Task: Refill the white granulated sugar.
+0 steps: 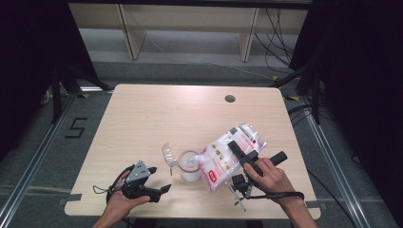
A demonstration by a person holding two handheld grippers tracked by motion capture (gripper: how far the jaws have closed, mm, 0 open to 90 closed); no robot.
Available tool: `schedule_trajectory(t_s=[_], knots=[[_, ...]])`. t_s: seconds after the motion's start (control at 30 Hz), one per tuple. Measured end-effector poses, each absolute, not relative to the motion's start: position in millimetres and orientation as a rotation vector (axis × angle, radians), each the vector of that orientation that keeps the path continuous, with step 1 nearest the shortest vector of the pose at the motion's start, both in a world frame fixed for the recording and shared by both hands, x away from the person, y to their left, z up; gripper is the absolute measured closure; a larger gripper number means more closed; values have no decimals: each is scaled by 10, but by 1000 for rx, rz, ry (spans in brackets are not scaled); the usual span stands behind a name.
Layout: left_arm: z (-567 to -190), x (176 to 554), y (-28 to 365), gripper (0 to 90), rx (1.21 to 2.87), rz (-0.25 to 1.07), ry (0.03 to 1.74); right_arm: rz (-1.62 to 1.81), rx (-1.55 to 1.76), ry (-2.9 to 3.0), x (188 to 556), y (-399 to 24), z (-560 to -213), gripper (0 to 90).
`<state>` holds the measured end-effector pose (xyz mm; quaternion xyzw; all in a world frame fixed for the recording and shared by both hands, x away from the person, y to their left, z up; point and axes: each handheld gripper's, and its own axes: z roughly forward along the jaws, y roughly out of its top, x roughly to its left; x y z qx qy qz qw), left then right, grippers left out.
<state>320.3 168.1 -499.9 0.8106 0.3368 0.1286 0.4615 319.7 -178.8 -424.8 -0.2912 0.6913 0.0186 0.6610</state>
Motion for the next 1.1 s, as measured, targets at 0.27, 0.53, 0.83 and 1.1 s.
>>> schedule_trajectory(t_s=[0.27, 0.53, 0.83, 1.1], knots=[[-5000, 3203, 1680, 159, 1992, 317, 828, 35, -657, 1574, 3194, -1787, -4243, 749], [-5000, 3203, 1682, 159, 1995, 317, 828, 37, -655, 1576, 3192, -1790, -4244, 749], [-5000, 3202, 1681, 159, 1996, 317, 828, 37, -668, 1570, 3196, -1786, -4238, 751], [-4999, 3202, 1683, 159, 1995, 319, 828, 39, -671, 1569, 3196, -1785, -4238, 752]])
